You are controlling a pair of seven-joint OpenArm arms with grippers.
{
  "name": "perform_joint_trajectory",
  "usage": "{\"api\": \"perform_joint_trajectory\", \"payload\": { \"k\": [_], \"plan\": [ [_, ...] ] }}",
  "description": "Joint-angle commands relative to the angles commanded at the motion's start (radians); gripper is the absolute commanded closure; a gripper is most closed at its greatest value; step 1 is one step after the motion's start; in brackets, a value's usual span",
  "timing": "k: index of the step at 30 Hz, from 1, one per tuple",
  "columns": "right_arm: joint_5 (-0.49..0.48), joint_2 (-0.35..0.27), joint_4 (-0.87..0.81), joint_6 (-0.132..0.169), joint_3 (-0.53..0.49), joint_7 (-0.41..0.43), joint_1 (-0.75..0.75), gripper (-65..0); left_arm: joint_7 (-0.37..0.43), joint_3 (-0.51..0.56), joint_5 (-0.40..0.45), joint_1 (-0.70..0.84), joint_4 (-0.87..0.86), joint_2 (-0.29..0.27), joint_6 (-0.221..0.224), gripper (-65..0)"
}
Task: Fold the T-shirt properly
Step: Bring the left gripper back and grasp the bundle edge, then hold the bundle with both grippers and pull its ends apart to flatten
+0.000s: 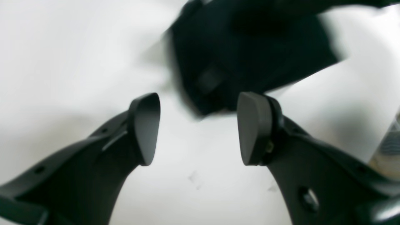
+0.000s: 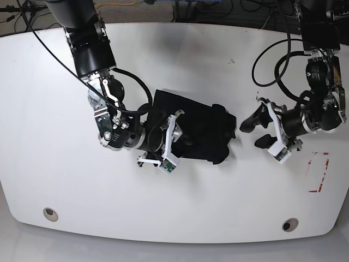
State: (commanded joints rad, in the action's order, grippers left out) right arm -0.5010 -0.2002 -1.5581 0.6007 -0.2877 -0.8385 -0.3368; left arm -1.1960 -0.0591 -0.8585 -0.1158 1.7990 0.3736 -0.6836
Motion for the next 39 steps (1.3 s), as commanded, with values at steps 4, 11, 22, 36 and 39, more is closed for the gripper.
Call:
{"api": "perform_joint_trajectory", "payload": {
  "k": [4,11,22,36,39],
  "plan": [
    [0.000,-0.028,-0.005,0.003,0.028,0.003,0.025,-7.1,0.000,0.058,0.061,0.021,0.034,-0.069,-0.002,-36.7],
    [0.002,-0.043,0.074,0.011,0.049,0.063,0.025,-5.7,0.002,0.121,0.176,0.031,0.034,-0.176,-0.005,-36.7],
    [0.002,-0.081,0.333,0.012,0.008,0.308,0.025,-5.7,0.006,0.196,0.362,0.015,-0.028,-0.285,-0.005,-36.7],
    [0.002,-0.083,0.350,0.055,0.008,0.328,0.071,-5.7,0.186,0.196,0.384,-0.166,-0.448,-0.230,-0.005,-36.7],
    [0.002,-0.081,0.350,0.061,0.008,0.328,0.074,-5.5,0.216,0.192,0.384,-0.212,-0.496,-0.199,-0.005,-36.7]
  ]
}}
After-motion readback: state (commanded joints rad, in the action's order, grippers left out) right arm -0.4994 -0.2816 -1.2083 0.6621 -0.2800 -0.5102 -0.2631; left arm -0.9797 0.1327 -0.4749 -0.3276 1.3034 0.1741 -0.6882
